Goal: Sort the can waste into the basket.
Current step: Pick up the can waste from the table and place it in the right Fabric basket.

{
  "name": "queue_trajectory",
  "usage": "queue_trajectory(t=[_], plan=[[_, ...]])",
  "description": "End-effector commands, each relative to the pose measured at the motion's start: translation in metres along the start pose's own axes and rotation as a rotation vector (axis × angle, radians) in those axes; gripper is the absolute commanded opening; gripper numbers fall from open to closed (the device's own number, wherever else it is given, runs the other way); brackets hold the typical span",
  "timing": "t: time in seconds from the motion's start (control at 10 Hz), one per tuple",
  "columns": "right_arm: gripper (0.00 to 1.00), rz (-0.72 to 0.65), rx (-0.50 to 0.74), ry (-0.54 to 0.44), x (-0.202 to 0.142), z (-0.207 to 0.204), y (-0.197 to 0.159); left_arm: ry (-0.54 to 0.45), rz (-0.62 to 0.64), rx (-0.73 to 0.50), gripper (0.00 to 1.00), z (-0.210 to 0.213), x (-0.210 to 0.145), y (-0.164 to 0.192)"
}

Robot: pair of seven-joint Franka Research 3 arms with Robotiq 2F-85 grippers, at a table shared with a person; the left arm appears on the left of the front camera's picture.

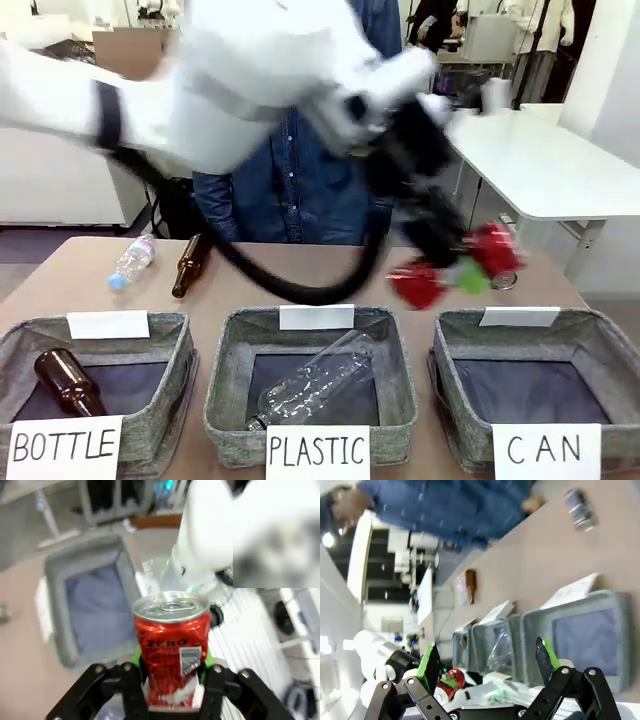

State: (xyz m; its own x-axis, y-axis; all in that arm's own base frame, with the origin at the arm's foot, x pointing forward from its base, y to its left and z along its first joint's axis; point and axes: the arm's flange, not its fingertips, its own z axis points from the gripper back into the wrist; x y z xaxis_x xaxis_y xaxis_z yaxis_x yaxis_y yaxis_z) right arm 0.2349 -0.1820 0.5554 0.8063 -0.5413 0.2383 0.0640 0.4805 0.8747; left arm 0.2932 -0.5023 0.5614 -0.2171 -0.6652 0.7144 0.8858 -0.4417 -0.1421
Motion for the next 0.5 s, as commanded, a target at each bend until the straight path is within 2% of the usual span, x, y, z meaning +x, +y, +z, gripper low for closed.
queue_trajectory(t=[0.0,0.2,0.3,0.4], plan=[[1.0,0.059,-0.03,-0.159,-0.007,0.069,-0.036,-0.02,-0.022,-0.063,0.44,-0.045,0.034,0.064],[1.0,0.0,0.0,-0.339,-0.025,0.106,-0.059,-0.01,-0.04,-0.049,0.44,-0.107,0.053,0.104],[1.0,0.008,-0.023,-0.185,-0.016,0.088,-0.038,0.045,-0.059,0.001,0.44,-0.132,0.051,0.123],[1.0,0.008,-0.023,-0.185,-0.016,0.088,-0.038,0.073,0.001,0.028,0.44,-0.144,0.043,0.141]])
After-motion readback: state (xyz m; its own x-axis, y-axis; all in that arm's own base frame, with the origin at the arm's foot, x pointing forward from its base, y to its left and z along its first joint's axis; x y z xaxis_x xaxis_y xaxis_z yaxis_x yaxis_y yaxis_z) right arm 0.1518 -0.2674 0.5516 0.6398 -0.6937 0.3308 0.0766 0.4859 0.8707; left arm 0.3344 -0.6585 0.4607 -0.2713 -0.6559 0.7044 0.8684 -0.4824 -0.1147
